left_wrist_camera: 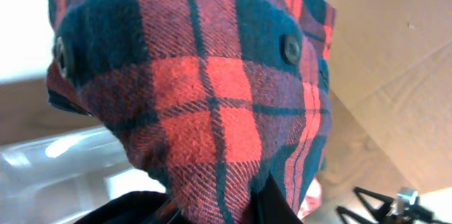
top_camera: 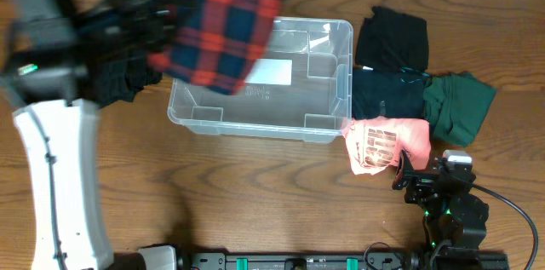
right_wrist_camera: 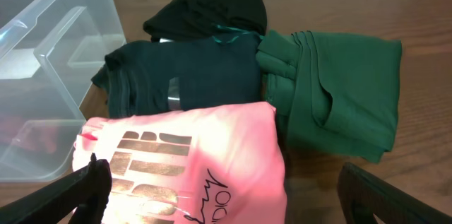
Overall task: Pack container
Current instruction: 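Lift the plaid shirt with the left gripper and lower it into the bin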
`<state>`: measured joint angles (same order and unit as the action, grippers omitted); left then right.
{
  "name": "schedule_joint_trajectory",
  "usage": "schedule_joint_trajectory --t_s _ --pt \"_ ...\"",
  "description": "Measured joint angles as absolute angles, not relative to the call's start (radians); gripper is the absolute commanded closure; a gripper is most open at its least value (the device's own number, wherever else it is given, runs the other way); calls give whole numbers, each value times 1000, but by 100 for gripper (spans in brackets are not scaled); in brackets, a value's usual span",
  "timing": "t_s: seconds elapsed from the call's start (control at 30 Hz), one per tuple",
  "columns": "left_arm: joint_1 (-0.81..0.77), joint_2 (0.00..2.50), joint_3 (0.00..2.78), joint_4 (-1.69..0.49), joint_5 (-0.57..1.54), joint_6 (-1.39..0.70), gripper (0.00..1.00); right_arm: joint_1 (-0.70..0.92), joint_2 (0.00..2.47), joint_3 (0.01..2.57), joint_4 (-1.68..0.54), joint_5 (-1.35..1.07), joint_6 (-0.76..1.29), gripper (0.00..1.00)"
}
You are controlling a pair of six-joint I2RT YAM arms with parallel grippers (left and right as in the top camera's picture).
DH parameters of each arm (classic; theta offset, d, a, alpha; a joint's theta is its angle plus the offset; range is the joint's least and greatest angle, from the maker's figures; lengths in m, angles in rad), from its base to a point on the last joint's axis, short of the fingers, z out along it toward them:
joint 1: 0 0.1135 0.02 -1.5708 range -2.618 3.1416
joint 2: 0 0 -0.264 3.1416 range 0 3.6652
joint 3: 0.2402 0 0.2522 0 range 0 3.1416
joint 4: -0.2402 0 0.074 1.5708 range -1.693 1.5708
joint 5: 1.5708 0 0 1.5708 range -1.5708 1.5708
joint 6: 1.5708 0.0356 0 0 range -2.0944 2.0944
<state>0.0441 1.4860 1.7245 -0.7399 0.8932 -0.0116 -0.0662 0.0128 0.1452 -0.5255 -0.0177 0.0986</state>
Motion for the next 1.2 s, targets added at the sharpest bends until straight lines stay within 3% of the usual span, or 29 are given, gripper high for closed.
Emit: schedule_joint_trajectory --t_s 0.3,0.7,1.2 --pt "-220 1730 1712 -664 702 -205 94 -66 12 145 -525 -18 99 1" --pt "-252 2013 1707 -680 655 -323 94 -66 12 145 -525 -18 99 1" --pt "-311 1949 1707 -676 660 -459 94 -66 12 145 -525 -18 99 1"
